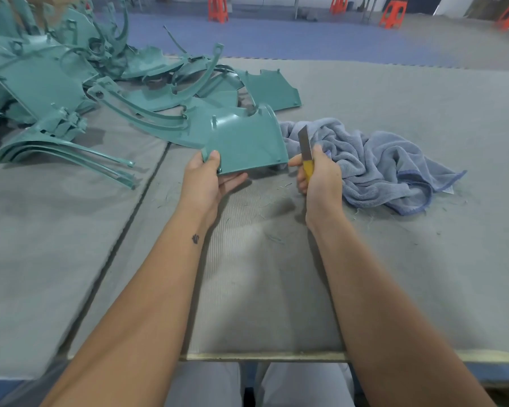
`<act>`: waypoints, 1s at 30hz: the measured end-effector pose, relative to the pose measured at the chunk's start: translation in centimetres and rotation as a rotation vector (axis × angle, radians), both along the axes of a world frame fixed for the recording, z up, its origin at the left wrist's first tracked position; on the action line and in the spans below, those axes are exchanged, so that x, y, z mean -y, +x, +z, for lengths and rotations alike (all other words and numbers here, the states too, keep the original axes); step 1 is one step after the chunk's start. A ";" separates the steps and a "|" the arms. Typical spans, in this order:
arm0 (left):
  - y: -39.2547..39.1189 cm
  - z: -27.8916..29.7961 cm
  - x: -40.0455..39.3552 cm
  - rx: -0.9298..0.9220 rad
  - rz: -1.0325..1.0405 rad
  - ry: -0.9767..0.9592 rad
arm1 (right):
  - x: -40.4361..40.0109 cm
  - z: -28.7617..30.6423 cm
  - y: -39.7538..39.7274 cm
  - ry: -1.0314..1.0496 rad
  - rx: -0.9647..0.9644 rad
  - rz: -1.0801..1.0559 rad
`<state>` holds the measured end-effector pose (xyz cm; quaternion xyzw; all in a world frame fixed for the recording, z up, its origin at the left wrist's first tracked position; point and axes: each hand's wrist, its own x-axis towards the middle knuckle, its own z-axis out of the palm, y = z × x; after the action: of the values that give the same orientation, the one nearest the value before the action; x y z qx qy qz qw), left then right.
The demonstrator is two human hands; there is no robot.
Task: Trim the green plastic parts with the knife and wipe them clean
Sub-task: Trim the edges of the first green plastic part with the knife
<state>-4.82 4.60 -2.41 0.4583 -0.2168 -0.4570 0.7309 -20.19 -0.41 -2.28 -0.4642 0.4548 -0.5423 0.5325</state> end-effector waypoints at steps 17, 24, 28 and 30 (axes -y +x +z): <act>-0.1 -0.1 0.3 -0.235 -0.017 -0.047 | 0.1 -1.1 0.1 -0.179 -0.103 0.078; 0.0 -0.2 0.3 -0.256 -0.015 -0.027 | -0.2 -1.3 0.1 -0.186 -0.119 0.115; 0.0 -0.3 0.3 -0.273 0.002 -0.027 | -0.2 -1.5 0.2 -0.243 -0.209 0.130; 0.0 -0.2 0.3 -0.285 0.009 -0.027 | -0.2 -1.7 0.2 -0.250 -0.221 0.145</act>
<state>-4.85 4.30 -2.62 0.3800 -0.1149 -0.5112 0.7623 -19.94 -0.21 -3.94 -0.6151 0.4050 -0.5005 0.4551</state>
